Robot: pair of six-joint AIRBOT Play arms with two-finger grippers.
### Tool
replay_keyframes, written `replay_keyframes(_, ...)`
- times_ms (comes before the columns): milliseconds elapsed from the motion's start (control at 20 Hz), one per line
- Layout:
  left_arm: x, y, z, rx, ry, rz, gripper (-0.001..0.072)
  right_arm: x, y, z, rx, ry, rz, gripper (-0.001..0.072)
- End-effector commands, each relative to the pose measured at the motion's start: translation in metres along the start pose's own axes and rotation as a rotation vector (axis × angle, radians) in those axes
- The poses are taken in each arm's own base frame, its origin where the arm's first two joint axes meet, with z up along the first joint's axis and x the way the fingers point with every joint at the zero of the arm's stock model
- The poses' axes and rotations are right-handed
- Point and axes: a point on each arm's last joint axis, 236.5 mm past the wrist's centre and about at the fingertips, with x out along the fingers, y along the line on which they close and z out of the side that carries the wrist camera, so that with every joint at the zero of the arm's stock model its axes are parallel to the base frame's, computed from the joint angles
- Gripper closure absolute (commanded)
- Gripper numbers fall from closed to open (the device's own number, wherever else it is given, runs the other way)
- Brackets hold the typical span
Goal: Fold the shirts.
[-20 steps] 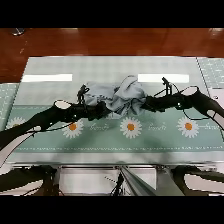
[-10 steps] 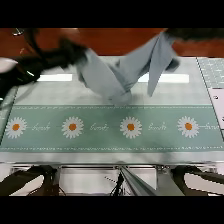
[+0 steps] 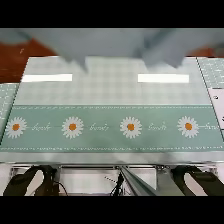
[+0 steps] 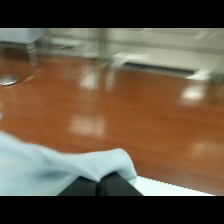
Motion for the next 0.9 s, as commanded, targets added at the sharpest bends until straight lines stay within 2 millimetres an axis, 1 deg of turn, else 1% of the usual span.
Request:
replay_keyframes(0,-0.078,0.013,0.001,0.183,0.027,0.300,0.0688,-0.063,-0.015,-0.026,-0.027,0.033,-0.153,0.0691)
replay_keyframes(50,-0.089,0.014,-0.012,0.196,0.082,0.331,0.0688,-0.069,-0.019,-0.042,-0.011,0.082,-0.179,0.0691)
replay_keyframes(100,-0.097,0.016,-0.030,0.187,0.157,0.353,0.0688,-0.072,-0.025,-0.060,0.012,0.140,-0.204,0.0690)
replay_keyframes(150,-0.103,0.021,-0.052,0.157,0.248,0.375,0.0688,-0.071,-0.030,-0.079,0.032,0.194,-0.225,0.0690)
replay_keyframes(200,-0.107,0.025,-0.076,0.108,0.337,0.384,0.0688,-0.066,-0.033,-0.102,0.056,0.259,-0.233,0.0690)
replay_keyframes(250,-0.105,0.031,-0.098,0.061,0.404,0.381,0.0688,-0.057,-0.035,-0.130,0.079,0.337,-0.230,0.0690)
replay_keyframes(300,-0.101,0.038,-0.119,0.024,0.460,0.374,0.0688,-0.044,-0.036,-0.162,0.104,0.427,-0.218,0.0690)
replay_keyframes(400,-0.087,0.054,-0.172,-0.083,0.588,0.339,0.0688,-0.021,-0.035,-0.228,0.152,0.604,-0.182,0.0690)
replay_keyframes(450,-0.080,0.060,-0.203,-0.148,0.660,0.311,0.0688,-0.009,-0.036,-0.262,0.173,0.680,-0.173,0.0691)
replay_keyframes(500,-0.074,0.068,-0.240,-0.233,0.733,0.293,0.0688,0.008,-0.042,-0.289,0.184,0.714,-0.174,0.0691)
replay_keyframes(600,-0.057,0.087,-0.296,-0.352,0.773,0.270,0.0688,0.044,-0.055,-0.337,0.211,0.753,-0.189,0.0692)
replay_keyframes(700,-0.037,0.106,-0.350,-0.486,0.773,0.250,0.0688,0.081,-0.057,-0.381,0.277,0.824,-0.168,0.0692)
replay_keyframes(750,-0.028,0.117,-0.375,-0.558,0.766,0.256,0.0688,0.101,-0.058,-0.395,0.300,0.844,-0.150,0.0692)
replay_keyframes(850,-0.013,0.141,-0.411,-0.649,0.743,0.285,0.0687,0.147,-0.065,-0.415,0.335,0.847,-0.128,0.0692)
